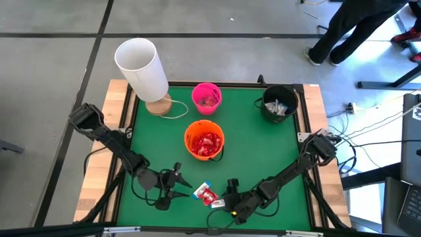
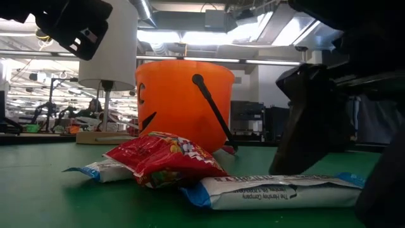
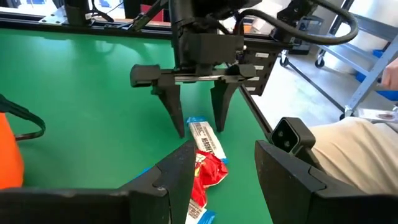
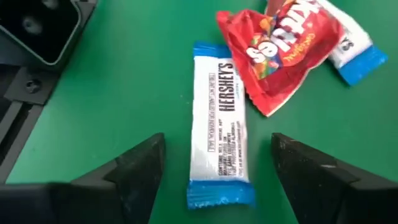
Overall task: Sort candy
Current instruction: Put the white candy into the black bucket
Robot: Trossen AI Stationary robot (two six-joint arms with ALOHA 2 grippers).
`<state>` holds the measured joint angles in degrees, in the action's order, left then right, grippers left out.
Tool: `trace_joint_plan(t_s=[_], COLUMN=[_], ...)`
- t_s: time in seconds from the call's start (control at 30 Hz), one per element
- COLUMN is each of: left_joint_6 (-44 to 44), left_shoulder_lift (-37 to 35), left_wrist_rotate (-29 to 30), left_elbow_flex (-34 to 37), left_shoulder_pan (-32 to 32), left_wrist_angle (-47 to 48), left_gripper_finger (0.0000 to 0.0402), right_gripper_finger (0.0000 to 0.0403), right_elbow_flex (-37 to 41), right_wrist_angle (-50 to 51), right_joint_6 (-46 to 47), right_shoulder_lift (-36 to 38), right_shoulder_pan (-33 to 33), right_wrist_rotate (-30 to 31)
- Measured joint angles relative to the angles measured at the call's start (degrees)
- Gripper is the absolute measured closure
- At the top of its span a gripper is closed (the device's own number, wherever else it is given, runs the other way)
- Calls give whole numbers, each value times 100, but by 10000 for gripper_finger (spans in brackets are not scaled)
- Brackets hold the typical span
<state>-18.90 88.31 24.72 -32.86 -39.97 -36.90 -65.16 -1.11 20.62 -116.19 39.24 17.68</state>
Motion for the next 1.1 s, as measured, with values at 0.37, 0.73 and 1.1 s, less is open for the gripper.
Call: trace_joint_plan(t_s=[0.37,0.73,1.1], left_joint_6=[-7,-7,-4], left_shoulder_lift=[0,0,0], left_wrist_rotate=[-25,6,25], left_elbow_flex=[-2,-2,-2], left_shoulder_pan=[57,59,59], left_wrist_angle=[-10,-7,-7], left_gripper_finger=[242,242,242], right_gripper_finger=[178,311,304], right_elbow_flex=[-20,-3,32], right_wrist_angle=[528,524,1058], right_joint_6=[459,440,445], right_shoulder_lift=[2,40,662], right_shoulder_pan=[15,11,9], right_wrist_rotate=[-2,-126,-221])
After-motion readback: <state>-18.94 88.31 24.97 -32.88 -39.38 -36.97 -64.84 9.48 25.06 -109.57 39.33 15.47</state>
